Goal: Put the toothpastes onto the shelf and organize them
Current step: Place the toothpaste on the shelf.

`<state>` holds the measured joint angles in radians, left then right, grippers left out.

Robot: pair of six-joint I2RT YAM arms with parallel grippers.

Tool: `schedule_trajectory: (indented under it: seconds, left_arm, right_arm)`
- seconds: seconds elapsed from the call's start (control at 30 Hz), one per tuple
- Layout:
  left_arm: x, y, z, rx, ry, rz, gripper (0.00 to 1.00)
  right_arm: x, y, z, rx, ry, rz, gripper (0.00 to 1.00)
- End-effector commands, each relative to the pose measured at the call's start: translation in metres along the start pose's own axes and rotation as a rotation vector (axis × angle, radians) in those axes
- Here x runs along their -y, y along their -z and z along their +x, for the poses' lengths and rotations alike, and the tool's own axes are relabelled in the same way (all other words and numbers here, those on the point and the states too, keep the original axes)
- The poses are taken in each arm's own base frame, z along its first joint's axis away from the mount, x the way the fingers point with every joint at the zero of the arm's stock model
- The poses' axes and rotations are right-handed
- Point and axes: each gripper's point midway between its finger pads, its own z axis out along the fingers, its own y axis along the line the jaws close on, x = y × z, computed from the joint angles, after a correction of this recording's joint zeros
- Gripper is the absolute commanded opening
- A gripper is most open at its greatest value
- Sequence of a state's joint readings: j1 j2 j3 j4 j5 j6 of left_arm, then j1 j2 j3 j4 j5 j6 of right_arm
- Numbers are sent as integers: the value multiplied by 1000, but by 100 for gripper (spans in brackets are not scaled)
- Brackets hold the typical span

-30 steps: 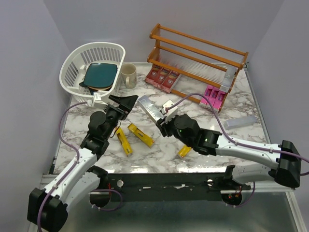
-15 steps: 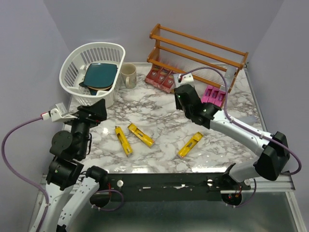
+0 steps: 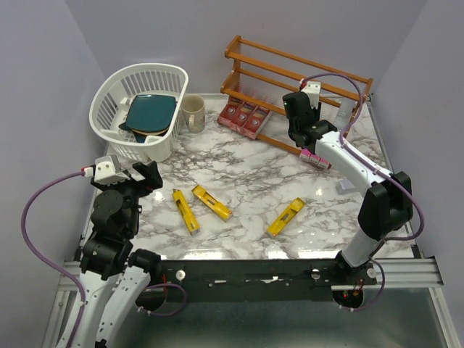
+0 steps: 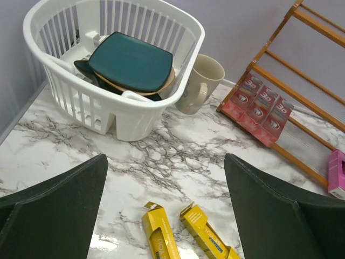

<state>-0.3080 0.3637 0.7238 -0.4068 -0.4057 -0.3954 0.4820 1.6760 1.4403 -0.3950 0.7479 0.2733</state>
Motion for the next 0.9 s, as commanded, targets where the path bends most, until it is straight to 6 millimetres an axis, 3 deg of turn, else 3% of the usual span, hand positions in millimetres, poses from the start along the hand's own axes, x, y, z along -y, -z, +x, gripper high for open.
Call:
schedule_trajectory:
  seconds: [0.0,0.23,0.43,0.63,0.87]
  left_arm:
    - [1,3,0,2,-26,23,99]
    - [1,3,2,-3,-26,28,99]
    - [0,3,2,0,-21,19,99]
    - [0,3,2,-1,-20,20,99]
    - [0,4,2,1,-19,21,99]
  right_arm:
    - [24,-20,-33,61,-100,115,30]
    - [49,-48,-44,73,-161,182,31]
    - [57,-67,-47,76,-177,185,31]
    - [56,-72,-31,25,-160,181,31]
    - [57,-63,-15,-37,-137,155,31]
